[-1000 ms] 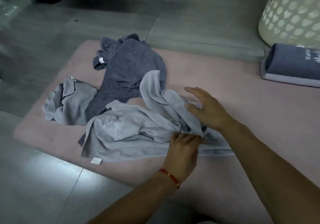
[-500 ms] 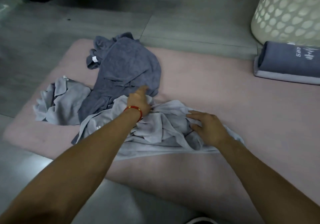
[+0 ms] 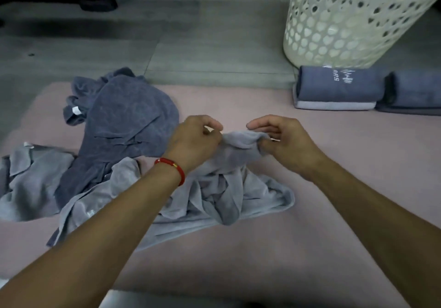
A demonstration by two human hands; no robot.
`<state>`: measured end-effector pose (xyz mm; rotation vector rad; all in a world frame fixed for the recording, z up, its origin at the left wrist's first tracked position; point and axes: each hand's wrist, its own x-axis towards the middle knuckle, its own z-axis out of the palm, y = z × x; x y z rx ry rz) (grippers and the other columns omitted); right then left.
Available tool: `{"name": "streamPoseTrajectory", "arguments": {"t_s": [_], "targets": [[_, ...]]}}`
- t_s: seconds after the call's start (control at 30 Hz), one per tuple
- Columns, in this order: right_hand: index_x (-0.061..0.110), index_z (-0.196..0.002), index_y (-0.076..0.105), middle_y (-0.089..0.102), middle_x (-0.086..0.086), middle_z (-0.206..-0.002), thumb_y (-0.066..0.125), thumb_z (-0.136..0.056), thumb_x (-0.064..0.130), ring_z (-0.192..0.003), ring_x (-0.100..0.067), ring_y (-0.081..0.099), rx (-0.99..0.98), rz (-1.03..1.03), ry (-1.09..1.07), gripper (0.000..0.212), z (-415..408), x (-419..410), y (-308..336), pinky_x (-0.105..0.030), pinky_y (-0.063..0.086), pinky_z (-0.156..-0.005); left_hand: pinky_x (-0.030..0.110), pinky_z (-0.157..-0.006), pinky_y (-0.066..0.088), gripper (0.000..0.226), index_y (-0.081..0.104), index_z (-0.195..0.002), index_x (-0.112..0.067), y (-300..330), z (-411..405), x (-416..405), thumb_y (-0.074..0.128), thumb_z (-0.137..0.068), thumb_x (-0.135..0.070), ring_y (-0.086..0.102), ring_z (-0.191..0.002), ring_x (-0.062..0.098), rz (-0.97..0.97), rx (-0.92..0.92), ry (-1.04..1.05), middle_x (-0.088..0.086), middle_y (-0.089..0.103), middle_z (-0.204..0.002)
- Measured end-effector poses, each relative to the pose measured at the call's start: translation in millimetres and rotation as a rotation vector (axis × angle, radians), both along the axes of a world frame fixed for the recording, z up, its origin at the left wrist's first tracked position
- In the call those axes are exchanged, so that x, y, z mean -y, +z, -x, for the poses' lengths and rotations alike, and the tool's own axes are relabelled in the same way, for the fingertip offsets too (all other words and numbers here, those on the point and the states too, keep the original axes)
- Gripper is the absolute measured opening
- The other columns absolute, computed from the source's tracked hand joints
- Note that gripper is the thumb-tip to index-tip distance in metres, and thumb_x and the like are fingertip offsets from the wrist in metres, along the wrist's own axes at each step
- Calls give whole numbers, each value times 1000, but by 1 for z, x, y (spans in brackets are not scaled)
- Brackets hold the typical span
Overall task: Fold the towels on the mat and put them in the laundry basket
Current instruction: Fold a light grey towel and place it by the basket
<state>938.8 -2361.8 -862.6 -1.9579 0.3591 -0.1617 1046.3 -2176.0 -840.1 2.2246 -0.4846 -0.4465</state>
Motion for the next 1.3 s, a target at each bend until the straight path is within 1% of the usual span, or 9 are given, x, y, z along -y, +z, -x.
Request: {"name": "streamPoseTrajectory", "arguments": {"t_s": [0.1,0.17,0.27,0.37,0.47,0.7,0.87,1.13,1.3], "targets": [[17,-111,67,75,2,-102,64,-86,-13,-96,-12,70,-81,59,187,39,16,42,44,-21,56,-78,26,-94,46,30,66,-126,-26,14,-10,37,63,-96,-27,59,-101,12,20,241,-373,-4,62,-110],[21,-111,62,70,3,-107,69,-87,-7,-96,-12,68,-103,181,209,37,25,66,77,-23,56,-77,26,-108,43,48,54,-142,-19,31,-9,73,67,-96,-25,56,-125,13,170,-155,-638,-1,61,-135],[27,-105,59,65,3,-108,77,-86,7,-96,-13,66,-56,406,95,34,40,96,118,-26,57,-79,25,-95,53,39,62,-130,-10,52,0,124,70,-92,-6,67,-108,11,264,-403,-826,6,72,-119],[25,-109,56,62,3,-105,80,-85,20,-89,-13,64,116,446,-270,34,61,110,120,-34,59,-78,23,-70,48,14,68,-89,-13,72,8,168,79,-83,-6,60,-75,7,326,-208,-708,-1,67,-82],[26,-124,49,63,9,-106,78,-83,40,-91,-9,68,190,26,-592,53,77,92,101,-35,60,-78,28,-63,42,25,58,-84,-4,92,13,205,81,-79,-12,49,-70,14,380,-118,-592,8,50,-76],[6,-105,67,76,-9,-100,60,-92,5,-92,-30,72,117,-250,-617,14,76,79,44,-60,56,-87,24,-56,38,32,53,-72,-16,119,9,240,84,-77,-11,45,-63,12,406,-143,-642,2,48,-68],[6,-106,65,70,-18,-97,52,-103,9,-83,-22,63,111,-134,-620,14,102,120,52,-40,54,-75,22,-53,40,29,54,-80,-13,109,-14,220,83,-79,-9,52,-65,15,405,-172,-657,7,57,-72],[21,-113,70,75,7,-101,83,-84,25,-86,-1,69,-168,-246,-308,32,117,66,-16,-17,54,-72,16,-56,42,35,48,-73,-17,67,-22,198,78,-84,-4,50,-59,3,484,-116,-521,-9,56,-62],[19,-116,57,71,-8,-108,67,-97,24,-100,-27,69,-260,-354,-434,22,123,44,-76,-46,59,-89,16,-57,40,36,46,-73,-18,43,-33,180,77,-85,-4,46,-60,3,406,-96,-506,-5,52,-66]]}}
